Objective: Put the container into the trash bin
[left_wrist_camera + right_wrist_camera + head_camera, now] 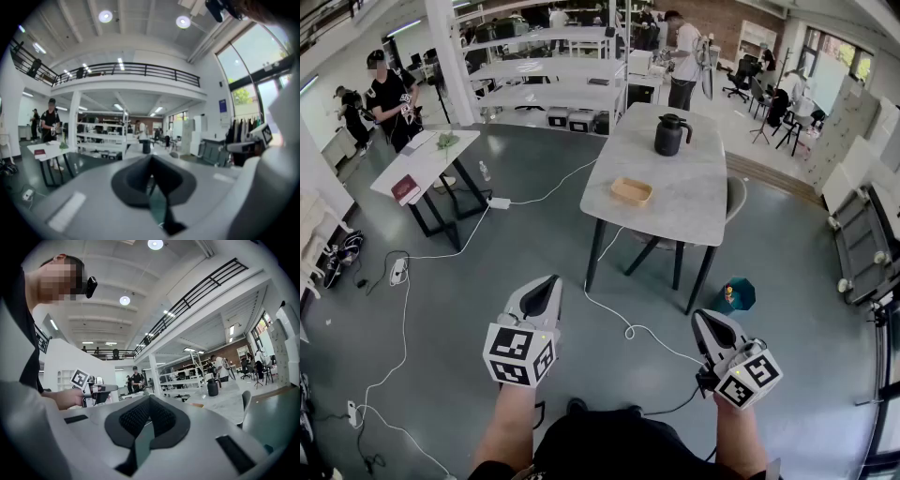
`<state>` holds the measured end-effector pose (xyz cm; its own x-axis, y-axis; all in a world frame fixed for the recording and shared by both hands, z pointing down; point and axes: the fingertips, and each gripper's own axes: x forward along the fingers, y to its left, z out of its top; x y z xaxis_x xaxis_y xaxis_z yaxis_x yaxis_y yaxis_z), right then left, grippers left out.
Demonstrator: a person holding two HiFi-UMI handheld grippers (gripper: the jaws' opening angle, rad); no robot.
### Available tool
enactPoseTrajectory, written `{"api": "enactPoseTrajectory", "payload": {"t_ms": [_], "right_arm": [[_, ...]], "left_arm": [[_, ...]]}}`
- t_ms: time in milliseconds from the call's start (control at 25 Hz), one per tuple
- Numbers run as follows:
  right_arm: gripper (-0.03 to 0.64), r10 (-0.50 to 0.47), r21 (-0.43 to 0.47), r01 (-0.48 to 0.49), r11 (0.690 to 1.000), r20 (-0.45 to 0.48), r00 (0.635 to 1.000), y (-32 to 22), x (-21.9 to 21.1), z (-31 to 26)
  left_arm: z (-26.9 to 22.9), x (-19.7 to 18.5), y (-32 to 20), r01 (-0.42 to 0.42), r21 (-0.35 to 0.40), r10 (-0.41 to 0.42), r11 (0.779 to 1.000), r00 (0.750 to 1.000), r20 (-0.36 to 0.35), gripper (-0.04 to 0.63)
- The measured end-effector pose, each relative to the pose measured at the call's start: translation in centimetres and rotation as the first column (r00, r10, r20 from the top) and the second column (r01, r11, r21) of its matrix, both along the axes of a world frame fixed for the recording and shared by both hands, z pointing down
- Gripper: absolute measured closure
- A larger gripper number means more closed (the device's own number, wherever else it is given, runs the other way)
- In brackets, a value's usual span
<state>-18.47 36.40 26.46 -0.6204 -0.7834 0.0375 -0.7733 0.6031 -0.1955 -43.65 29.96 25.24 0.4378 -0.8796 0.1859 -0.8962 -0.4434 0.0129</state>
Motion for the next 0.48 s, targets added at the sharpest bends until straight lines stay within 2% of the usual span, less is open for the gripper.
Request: {"api": "enactPoseTrajectory", "payload": {"t_ms": [480], "right_arm": [[0.624,-0.002,0.016,0.002,1.000,0.003,1.000,1.7,2.0,-0.1]], "left_arm": [[0.4,2.4,1.8,-0.012,-0.017,0.012,1.000,1.000,0.015,0.588]]}}
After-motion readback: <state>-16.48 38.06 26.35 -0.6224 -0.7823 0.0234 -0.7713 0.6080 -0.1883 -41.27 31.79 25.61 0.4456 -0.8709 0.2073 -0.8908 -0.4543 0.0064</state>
